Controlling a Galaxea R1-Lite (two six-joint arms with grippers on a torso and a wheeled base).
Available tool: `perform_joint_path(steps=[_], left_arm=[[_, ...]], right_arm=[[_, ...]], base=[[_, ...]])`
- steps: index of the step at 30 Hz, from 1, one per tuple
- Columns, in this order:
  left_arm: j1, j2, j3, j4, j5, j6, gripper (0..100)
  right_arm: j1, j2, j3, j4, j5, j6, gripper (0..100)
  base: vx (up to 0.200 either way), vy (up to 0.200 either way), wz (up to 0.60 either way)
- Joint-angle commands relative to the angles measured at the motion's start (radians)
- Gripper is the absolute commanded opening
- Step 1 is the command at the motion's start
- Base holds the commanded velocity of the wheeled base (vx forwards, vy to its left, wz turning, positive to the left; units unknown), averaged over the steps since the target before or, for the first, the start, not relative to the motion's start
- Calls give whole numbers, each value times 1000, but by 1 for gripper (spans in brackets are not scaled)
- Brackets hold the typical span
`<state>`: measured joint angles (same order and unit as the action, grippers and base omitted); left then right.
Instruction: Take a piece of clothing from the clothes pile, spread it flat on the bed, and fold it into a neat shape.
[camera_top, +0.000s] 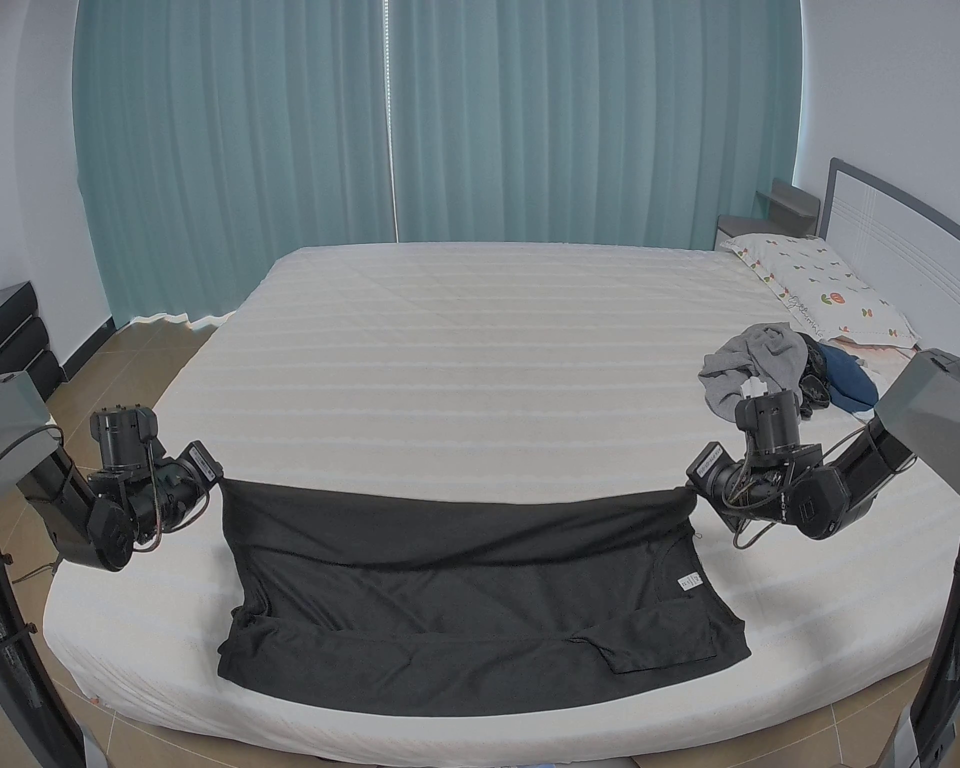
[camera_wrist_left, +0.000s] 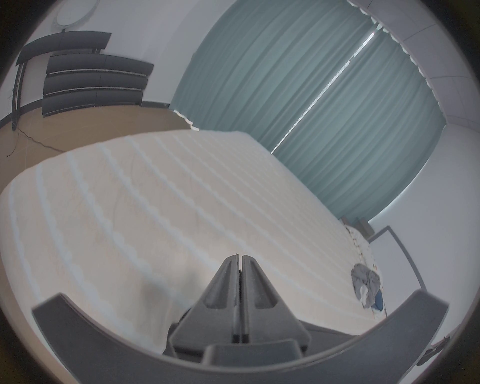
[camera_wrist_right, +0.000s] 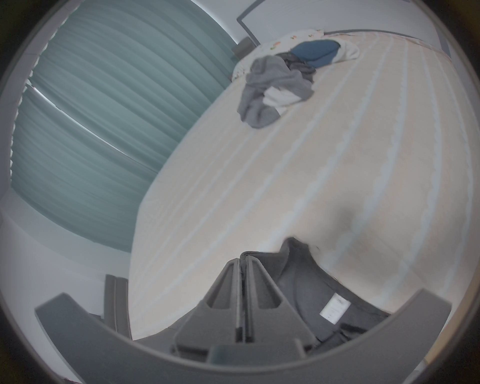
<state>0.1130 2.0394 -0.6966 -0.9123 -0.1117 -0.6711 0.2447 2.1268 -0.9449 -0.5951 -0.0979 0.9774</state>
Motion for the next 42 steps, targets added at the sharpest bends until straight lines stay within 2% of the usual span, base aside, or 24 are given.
perform_joint_path(steps=[1, 3, 8, 10, 12, 13, 22, 28, 34, 42], left_arm=[[14, 13, -8, -54, 4, -10, 0], [20, 39, 39, -109, 4, 5, 0], [45, 56, 86, -146, 3, 47, 0], [53, 59, 166, -152, -8, 93, 0], [54, 61, 189, -152, -8, 119, 0], [59, 62, 218, -152, -9, 162, 0], [54, 99, 327, -149, -11, 323, 0], [54, 119, 355, -142, -9, 343, 0], [53, 124, 385, -140, -11, 401, 0], [51, 124, 411, -138, -9, 430, 0]], right_arm=[[5, -5, 3, -23, -5, -5, 0], [7, -5, 29, -22, -5, -14, 0], [5, -7, 77, -26, -5, -33, 0], [4, -28, 143, -28, 0, -56, 0], [2, -36, 161, -25, 7, -63, 0], [4, -44, 184, -23, 9, -71, 0], [10, -21, 281, -29, 46, -121, 0], [10, 15, 301, -31, 49, -154, 0], [11, 45, 301, -31, 49, -174, 0], [18, 58, 299, -32, 47, -175, 0]], base=[[0, 0, 0], [0, 0, 0], [0, 0, 0], [0, 0, 0], [0, 0, 0], [0, 0, 0], [0, 0, 0], [0, 0, 0], [0, 0, 0], [0, 0, 0]])
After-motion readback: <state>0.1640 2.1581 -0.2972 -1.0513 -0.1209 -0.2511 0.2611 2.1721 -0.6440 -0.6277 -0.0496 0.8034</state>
